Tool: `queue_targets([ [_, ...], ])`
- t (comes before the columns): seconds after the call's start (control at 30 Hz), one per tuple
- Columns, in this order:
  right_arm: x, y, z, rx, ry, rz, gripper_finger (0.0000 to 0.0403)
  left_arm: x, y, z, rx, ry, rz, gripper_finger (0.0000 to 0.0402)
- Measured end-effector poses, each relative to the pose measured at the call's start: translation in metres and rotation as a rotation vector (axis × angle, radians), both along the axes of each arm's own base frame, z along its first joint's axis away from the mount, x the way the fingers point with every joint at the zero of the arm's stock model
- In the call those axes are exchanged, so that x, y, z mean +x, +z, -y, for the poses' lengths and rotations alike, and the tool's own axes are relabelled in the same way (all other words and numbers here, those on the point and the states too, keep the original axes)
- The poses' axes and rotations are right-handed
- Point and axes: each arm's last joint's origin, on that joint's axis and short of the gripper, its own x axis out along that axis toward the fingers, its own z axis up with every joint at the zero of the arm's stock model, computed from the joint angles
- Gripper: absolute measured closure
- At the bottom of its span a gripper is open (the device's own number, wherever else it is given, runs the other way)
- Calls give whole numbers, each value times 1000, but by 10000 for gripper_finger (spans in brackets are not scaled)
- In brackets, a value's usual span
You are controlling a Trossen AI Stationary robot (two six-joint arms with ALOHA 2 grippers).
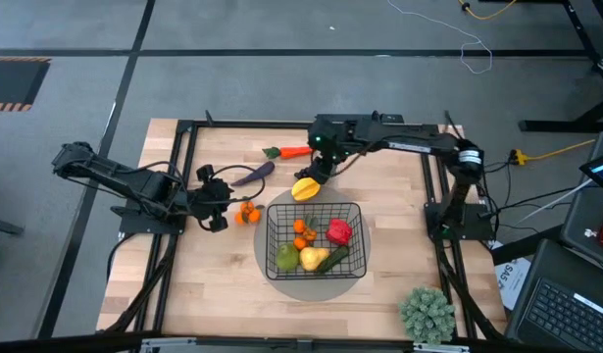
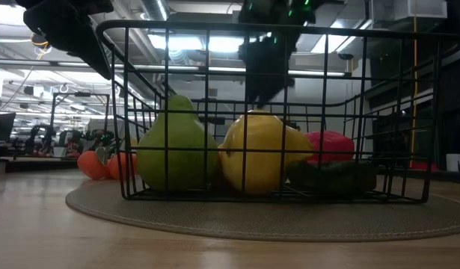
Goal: Build produce basket
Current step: Put the violet grapes into the black wire basket
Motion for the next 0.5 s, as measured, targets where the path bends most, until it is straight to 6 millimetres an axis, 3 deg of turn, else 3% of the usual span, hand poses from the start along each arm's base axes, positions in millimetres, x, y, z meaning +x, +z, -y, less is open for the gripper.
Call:
queue_targets([
  [0.27, 9, -48, 11, 102, 8, -171, 231, 0, 0, 0, 0, 0, 0, 304],
  [0.5, 15, -66, 12, 137, 16, -200, 231, 0, 0, 0, 0, 0, 0, 304],
])
